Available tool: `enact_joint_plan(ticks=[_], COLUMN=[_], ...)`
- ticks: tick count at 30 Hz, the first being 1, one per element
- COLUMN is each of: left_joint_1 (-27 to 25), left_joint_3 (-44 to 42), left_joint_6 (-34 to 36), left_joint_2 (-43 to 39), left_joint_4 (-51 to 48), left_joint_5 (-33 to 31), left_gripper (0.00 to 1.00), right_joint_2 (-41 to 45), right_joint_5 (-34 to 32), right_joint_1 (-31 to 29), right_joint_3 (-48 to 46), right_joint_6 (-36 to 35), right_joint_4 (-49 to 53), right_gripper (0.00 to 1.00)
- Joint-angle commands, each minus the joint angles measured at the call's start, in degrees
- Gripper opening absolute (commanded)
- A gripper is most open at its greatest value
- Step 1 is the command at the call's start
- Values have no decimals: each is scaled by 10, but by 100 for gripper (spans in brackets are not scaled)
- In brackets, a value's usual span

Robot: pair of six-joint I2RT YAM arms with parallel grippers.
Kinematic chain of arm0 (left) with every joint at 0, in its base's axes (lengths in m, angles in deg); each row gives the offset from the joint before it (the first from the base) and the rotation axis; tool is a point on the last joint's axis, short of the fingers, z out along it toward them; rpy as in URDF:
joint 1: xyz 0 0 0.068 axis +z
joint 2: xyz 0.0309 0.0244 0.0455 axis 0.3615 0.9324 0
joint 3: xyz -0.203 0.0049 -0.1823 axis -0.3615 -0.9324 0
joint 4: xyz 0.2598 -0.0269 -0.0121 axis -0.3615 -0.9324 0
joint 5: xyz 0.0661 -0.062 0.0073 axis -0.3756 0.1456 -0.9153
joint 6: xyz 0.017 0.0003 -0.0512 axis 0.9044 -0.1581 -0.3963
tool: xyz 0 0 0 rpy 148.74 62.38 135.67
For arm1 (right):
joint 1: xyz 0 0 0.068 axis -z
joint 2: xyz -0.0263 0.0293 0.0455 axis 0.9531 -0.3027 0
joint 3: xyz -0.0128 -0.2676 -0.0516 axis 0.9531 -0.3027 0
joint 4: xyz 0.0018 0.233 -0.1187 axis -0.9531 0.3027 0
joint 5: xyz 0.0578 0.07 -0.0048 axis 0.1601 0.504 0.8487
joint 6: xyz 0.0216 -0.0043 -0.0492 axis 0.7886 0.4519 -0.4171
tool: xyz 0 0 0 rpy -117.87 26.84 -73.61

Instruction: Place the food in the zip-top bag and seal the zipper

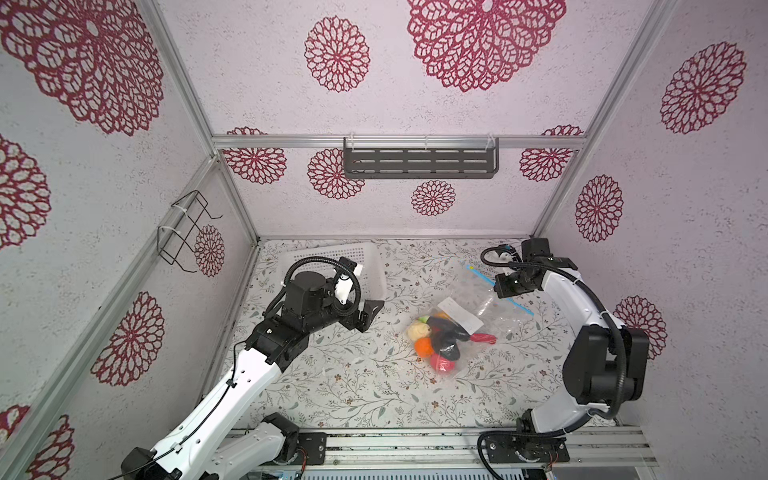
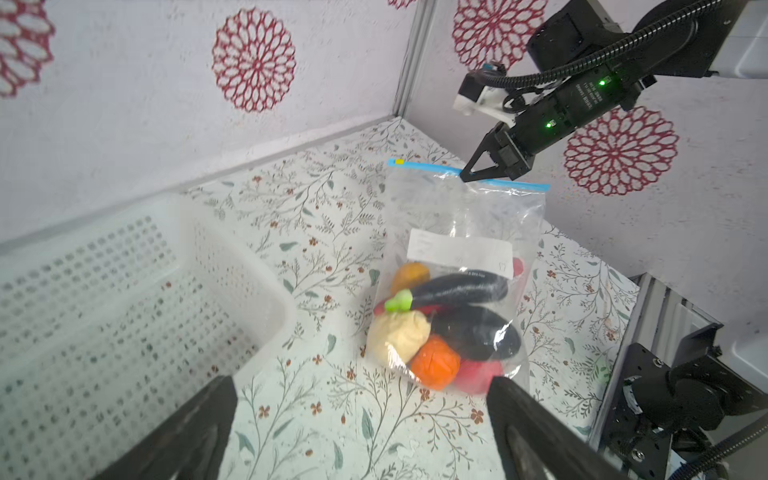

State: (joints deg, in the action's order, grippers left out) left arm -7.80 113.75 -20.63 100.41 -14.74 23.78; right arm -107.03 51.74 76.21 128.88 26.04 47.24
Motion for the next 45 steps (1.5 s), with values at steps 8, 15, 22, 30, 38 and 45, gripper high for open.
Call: enact_joint_plan(ticks=[8, 15, 22, 30, 38, 45], left_joint_1=[2, 3, 38, 149, 196, 237], left_joint_3=[-220, -298, -305, -222, -76, 5], left_joint_6=[-174, -205, -167, -142, -131, -106], left_joint_2=[-111, -90, 37, 249, 387, 402], left_joint_4=[109, 179, 311, 437, 429, 352], left_joint_5=[-164, -252, -326, -253, -234, -254], left_gripper=[100, 97, 97, 97, 97, 97], right_joint_2=[-85, -31, 116, 259, 310, 268], right_joint_5=[9, 31, 17, -30, -87, -176], right_joint_1=[91, 92, 88, 53, 12, -2], right_joint_3=[-64, -94, -217, -393, -517, -574], right_joint_6=[74, 124, 210, 280, 281, 231], right_joint_4=[-208, -294, -448, -592, -679, -798], right_gripper=[21, 52, 61, 62, 62, 61])
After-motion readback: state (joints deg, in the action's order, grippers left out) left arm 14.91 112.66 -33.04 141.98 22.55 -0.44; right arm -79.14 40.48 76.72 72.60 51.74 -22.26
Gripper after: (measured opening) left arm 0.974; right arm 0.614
